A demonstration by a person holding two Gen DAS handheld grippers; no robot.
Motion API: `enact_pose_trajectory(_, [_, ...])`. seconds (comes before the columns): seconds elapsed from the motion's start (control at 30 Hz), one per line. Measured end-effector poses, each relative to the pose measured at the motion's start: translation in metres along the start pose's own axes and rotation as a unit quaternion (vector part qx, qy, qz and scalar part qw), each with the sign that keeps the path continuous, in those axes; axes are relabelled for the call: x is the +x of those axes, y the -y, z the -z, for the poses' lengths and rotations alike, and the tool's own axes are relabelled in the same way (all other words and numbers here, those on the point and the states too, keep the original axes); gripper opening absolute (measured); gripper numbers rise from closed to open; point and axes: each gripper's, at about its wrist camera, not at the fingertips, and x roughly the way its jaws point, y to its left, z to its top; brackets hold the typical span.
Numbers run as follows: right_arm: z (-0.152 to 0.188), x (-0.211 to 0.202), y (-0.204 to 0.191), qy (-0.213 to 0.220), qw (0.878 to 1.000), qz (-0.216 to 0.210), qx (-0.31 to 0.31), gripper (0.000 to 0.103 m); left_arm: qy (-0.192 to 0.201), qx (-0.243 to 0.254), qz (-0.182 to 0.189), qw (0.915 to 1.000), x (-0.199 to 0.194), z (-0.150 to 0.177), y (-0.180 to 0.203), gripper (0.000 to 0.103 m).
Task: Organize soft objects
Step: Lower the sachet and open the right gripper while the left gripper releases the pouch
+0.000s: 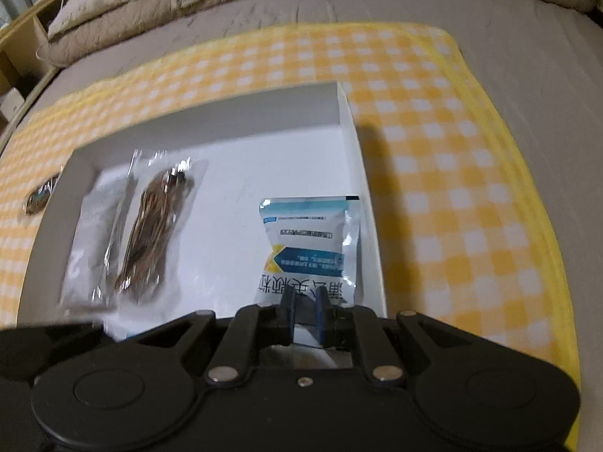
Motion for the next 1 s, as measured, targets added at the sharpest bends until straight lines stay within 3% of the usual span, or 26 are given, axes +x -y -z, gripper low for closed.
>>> enact_pose_trajectory(0.23, [-0.013,0.009,-0.002,0.028,0.999,0.026,-0.012,0.014,0.007,0.001,0.01,0.9999,0.002,0.0,-0.001,0.07])
enact_pose_trajectory(0.43, [-0.011,-0.002,-0.001,0.034,0.999,0.034,-0.023,0.014,0.017,-0.005,0.006,0.9998,-0.004,0.003,0.002,0.08])
enact_pose_trajectory(0.47, [-0.009,-0.006,0.002,0.036,0.999,0.032,-0.022,0.013,0.02,-0.006,0.006,0.9998,-0.006,0.004,0.002,0.085])
enact_pose_trajectory(0.67, [0.001,-0.033,0.007,0.058,0.998,0.021,-0.017,0.014,0.042,-0.009,0.003,0.9991,-0.025,0.005,0.007,0.095])
enact_pose_trajectory(1.0, [0.014,-0.079,0.001,0.097,0.995,-0.008,-0.02,0.02,0.065,-0.001,-0.02,0.9977,-0.06,0.011,0.011,0.1])
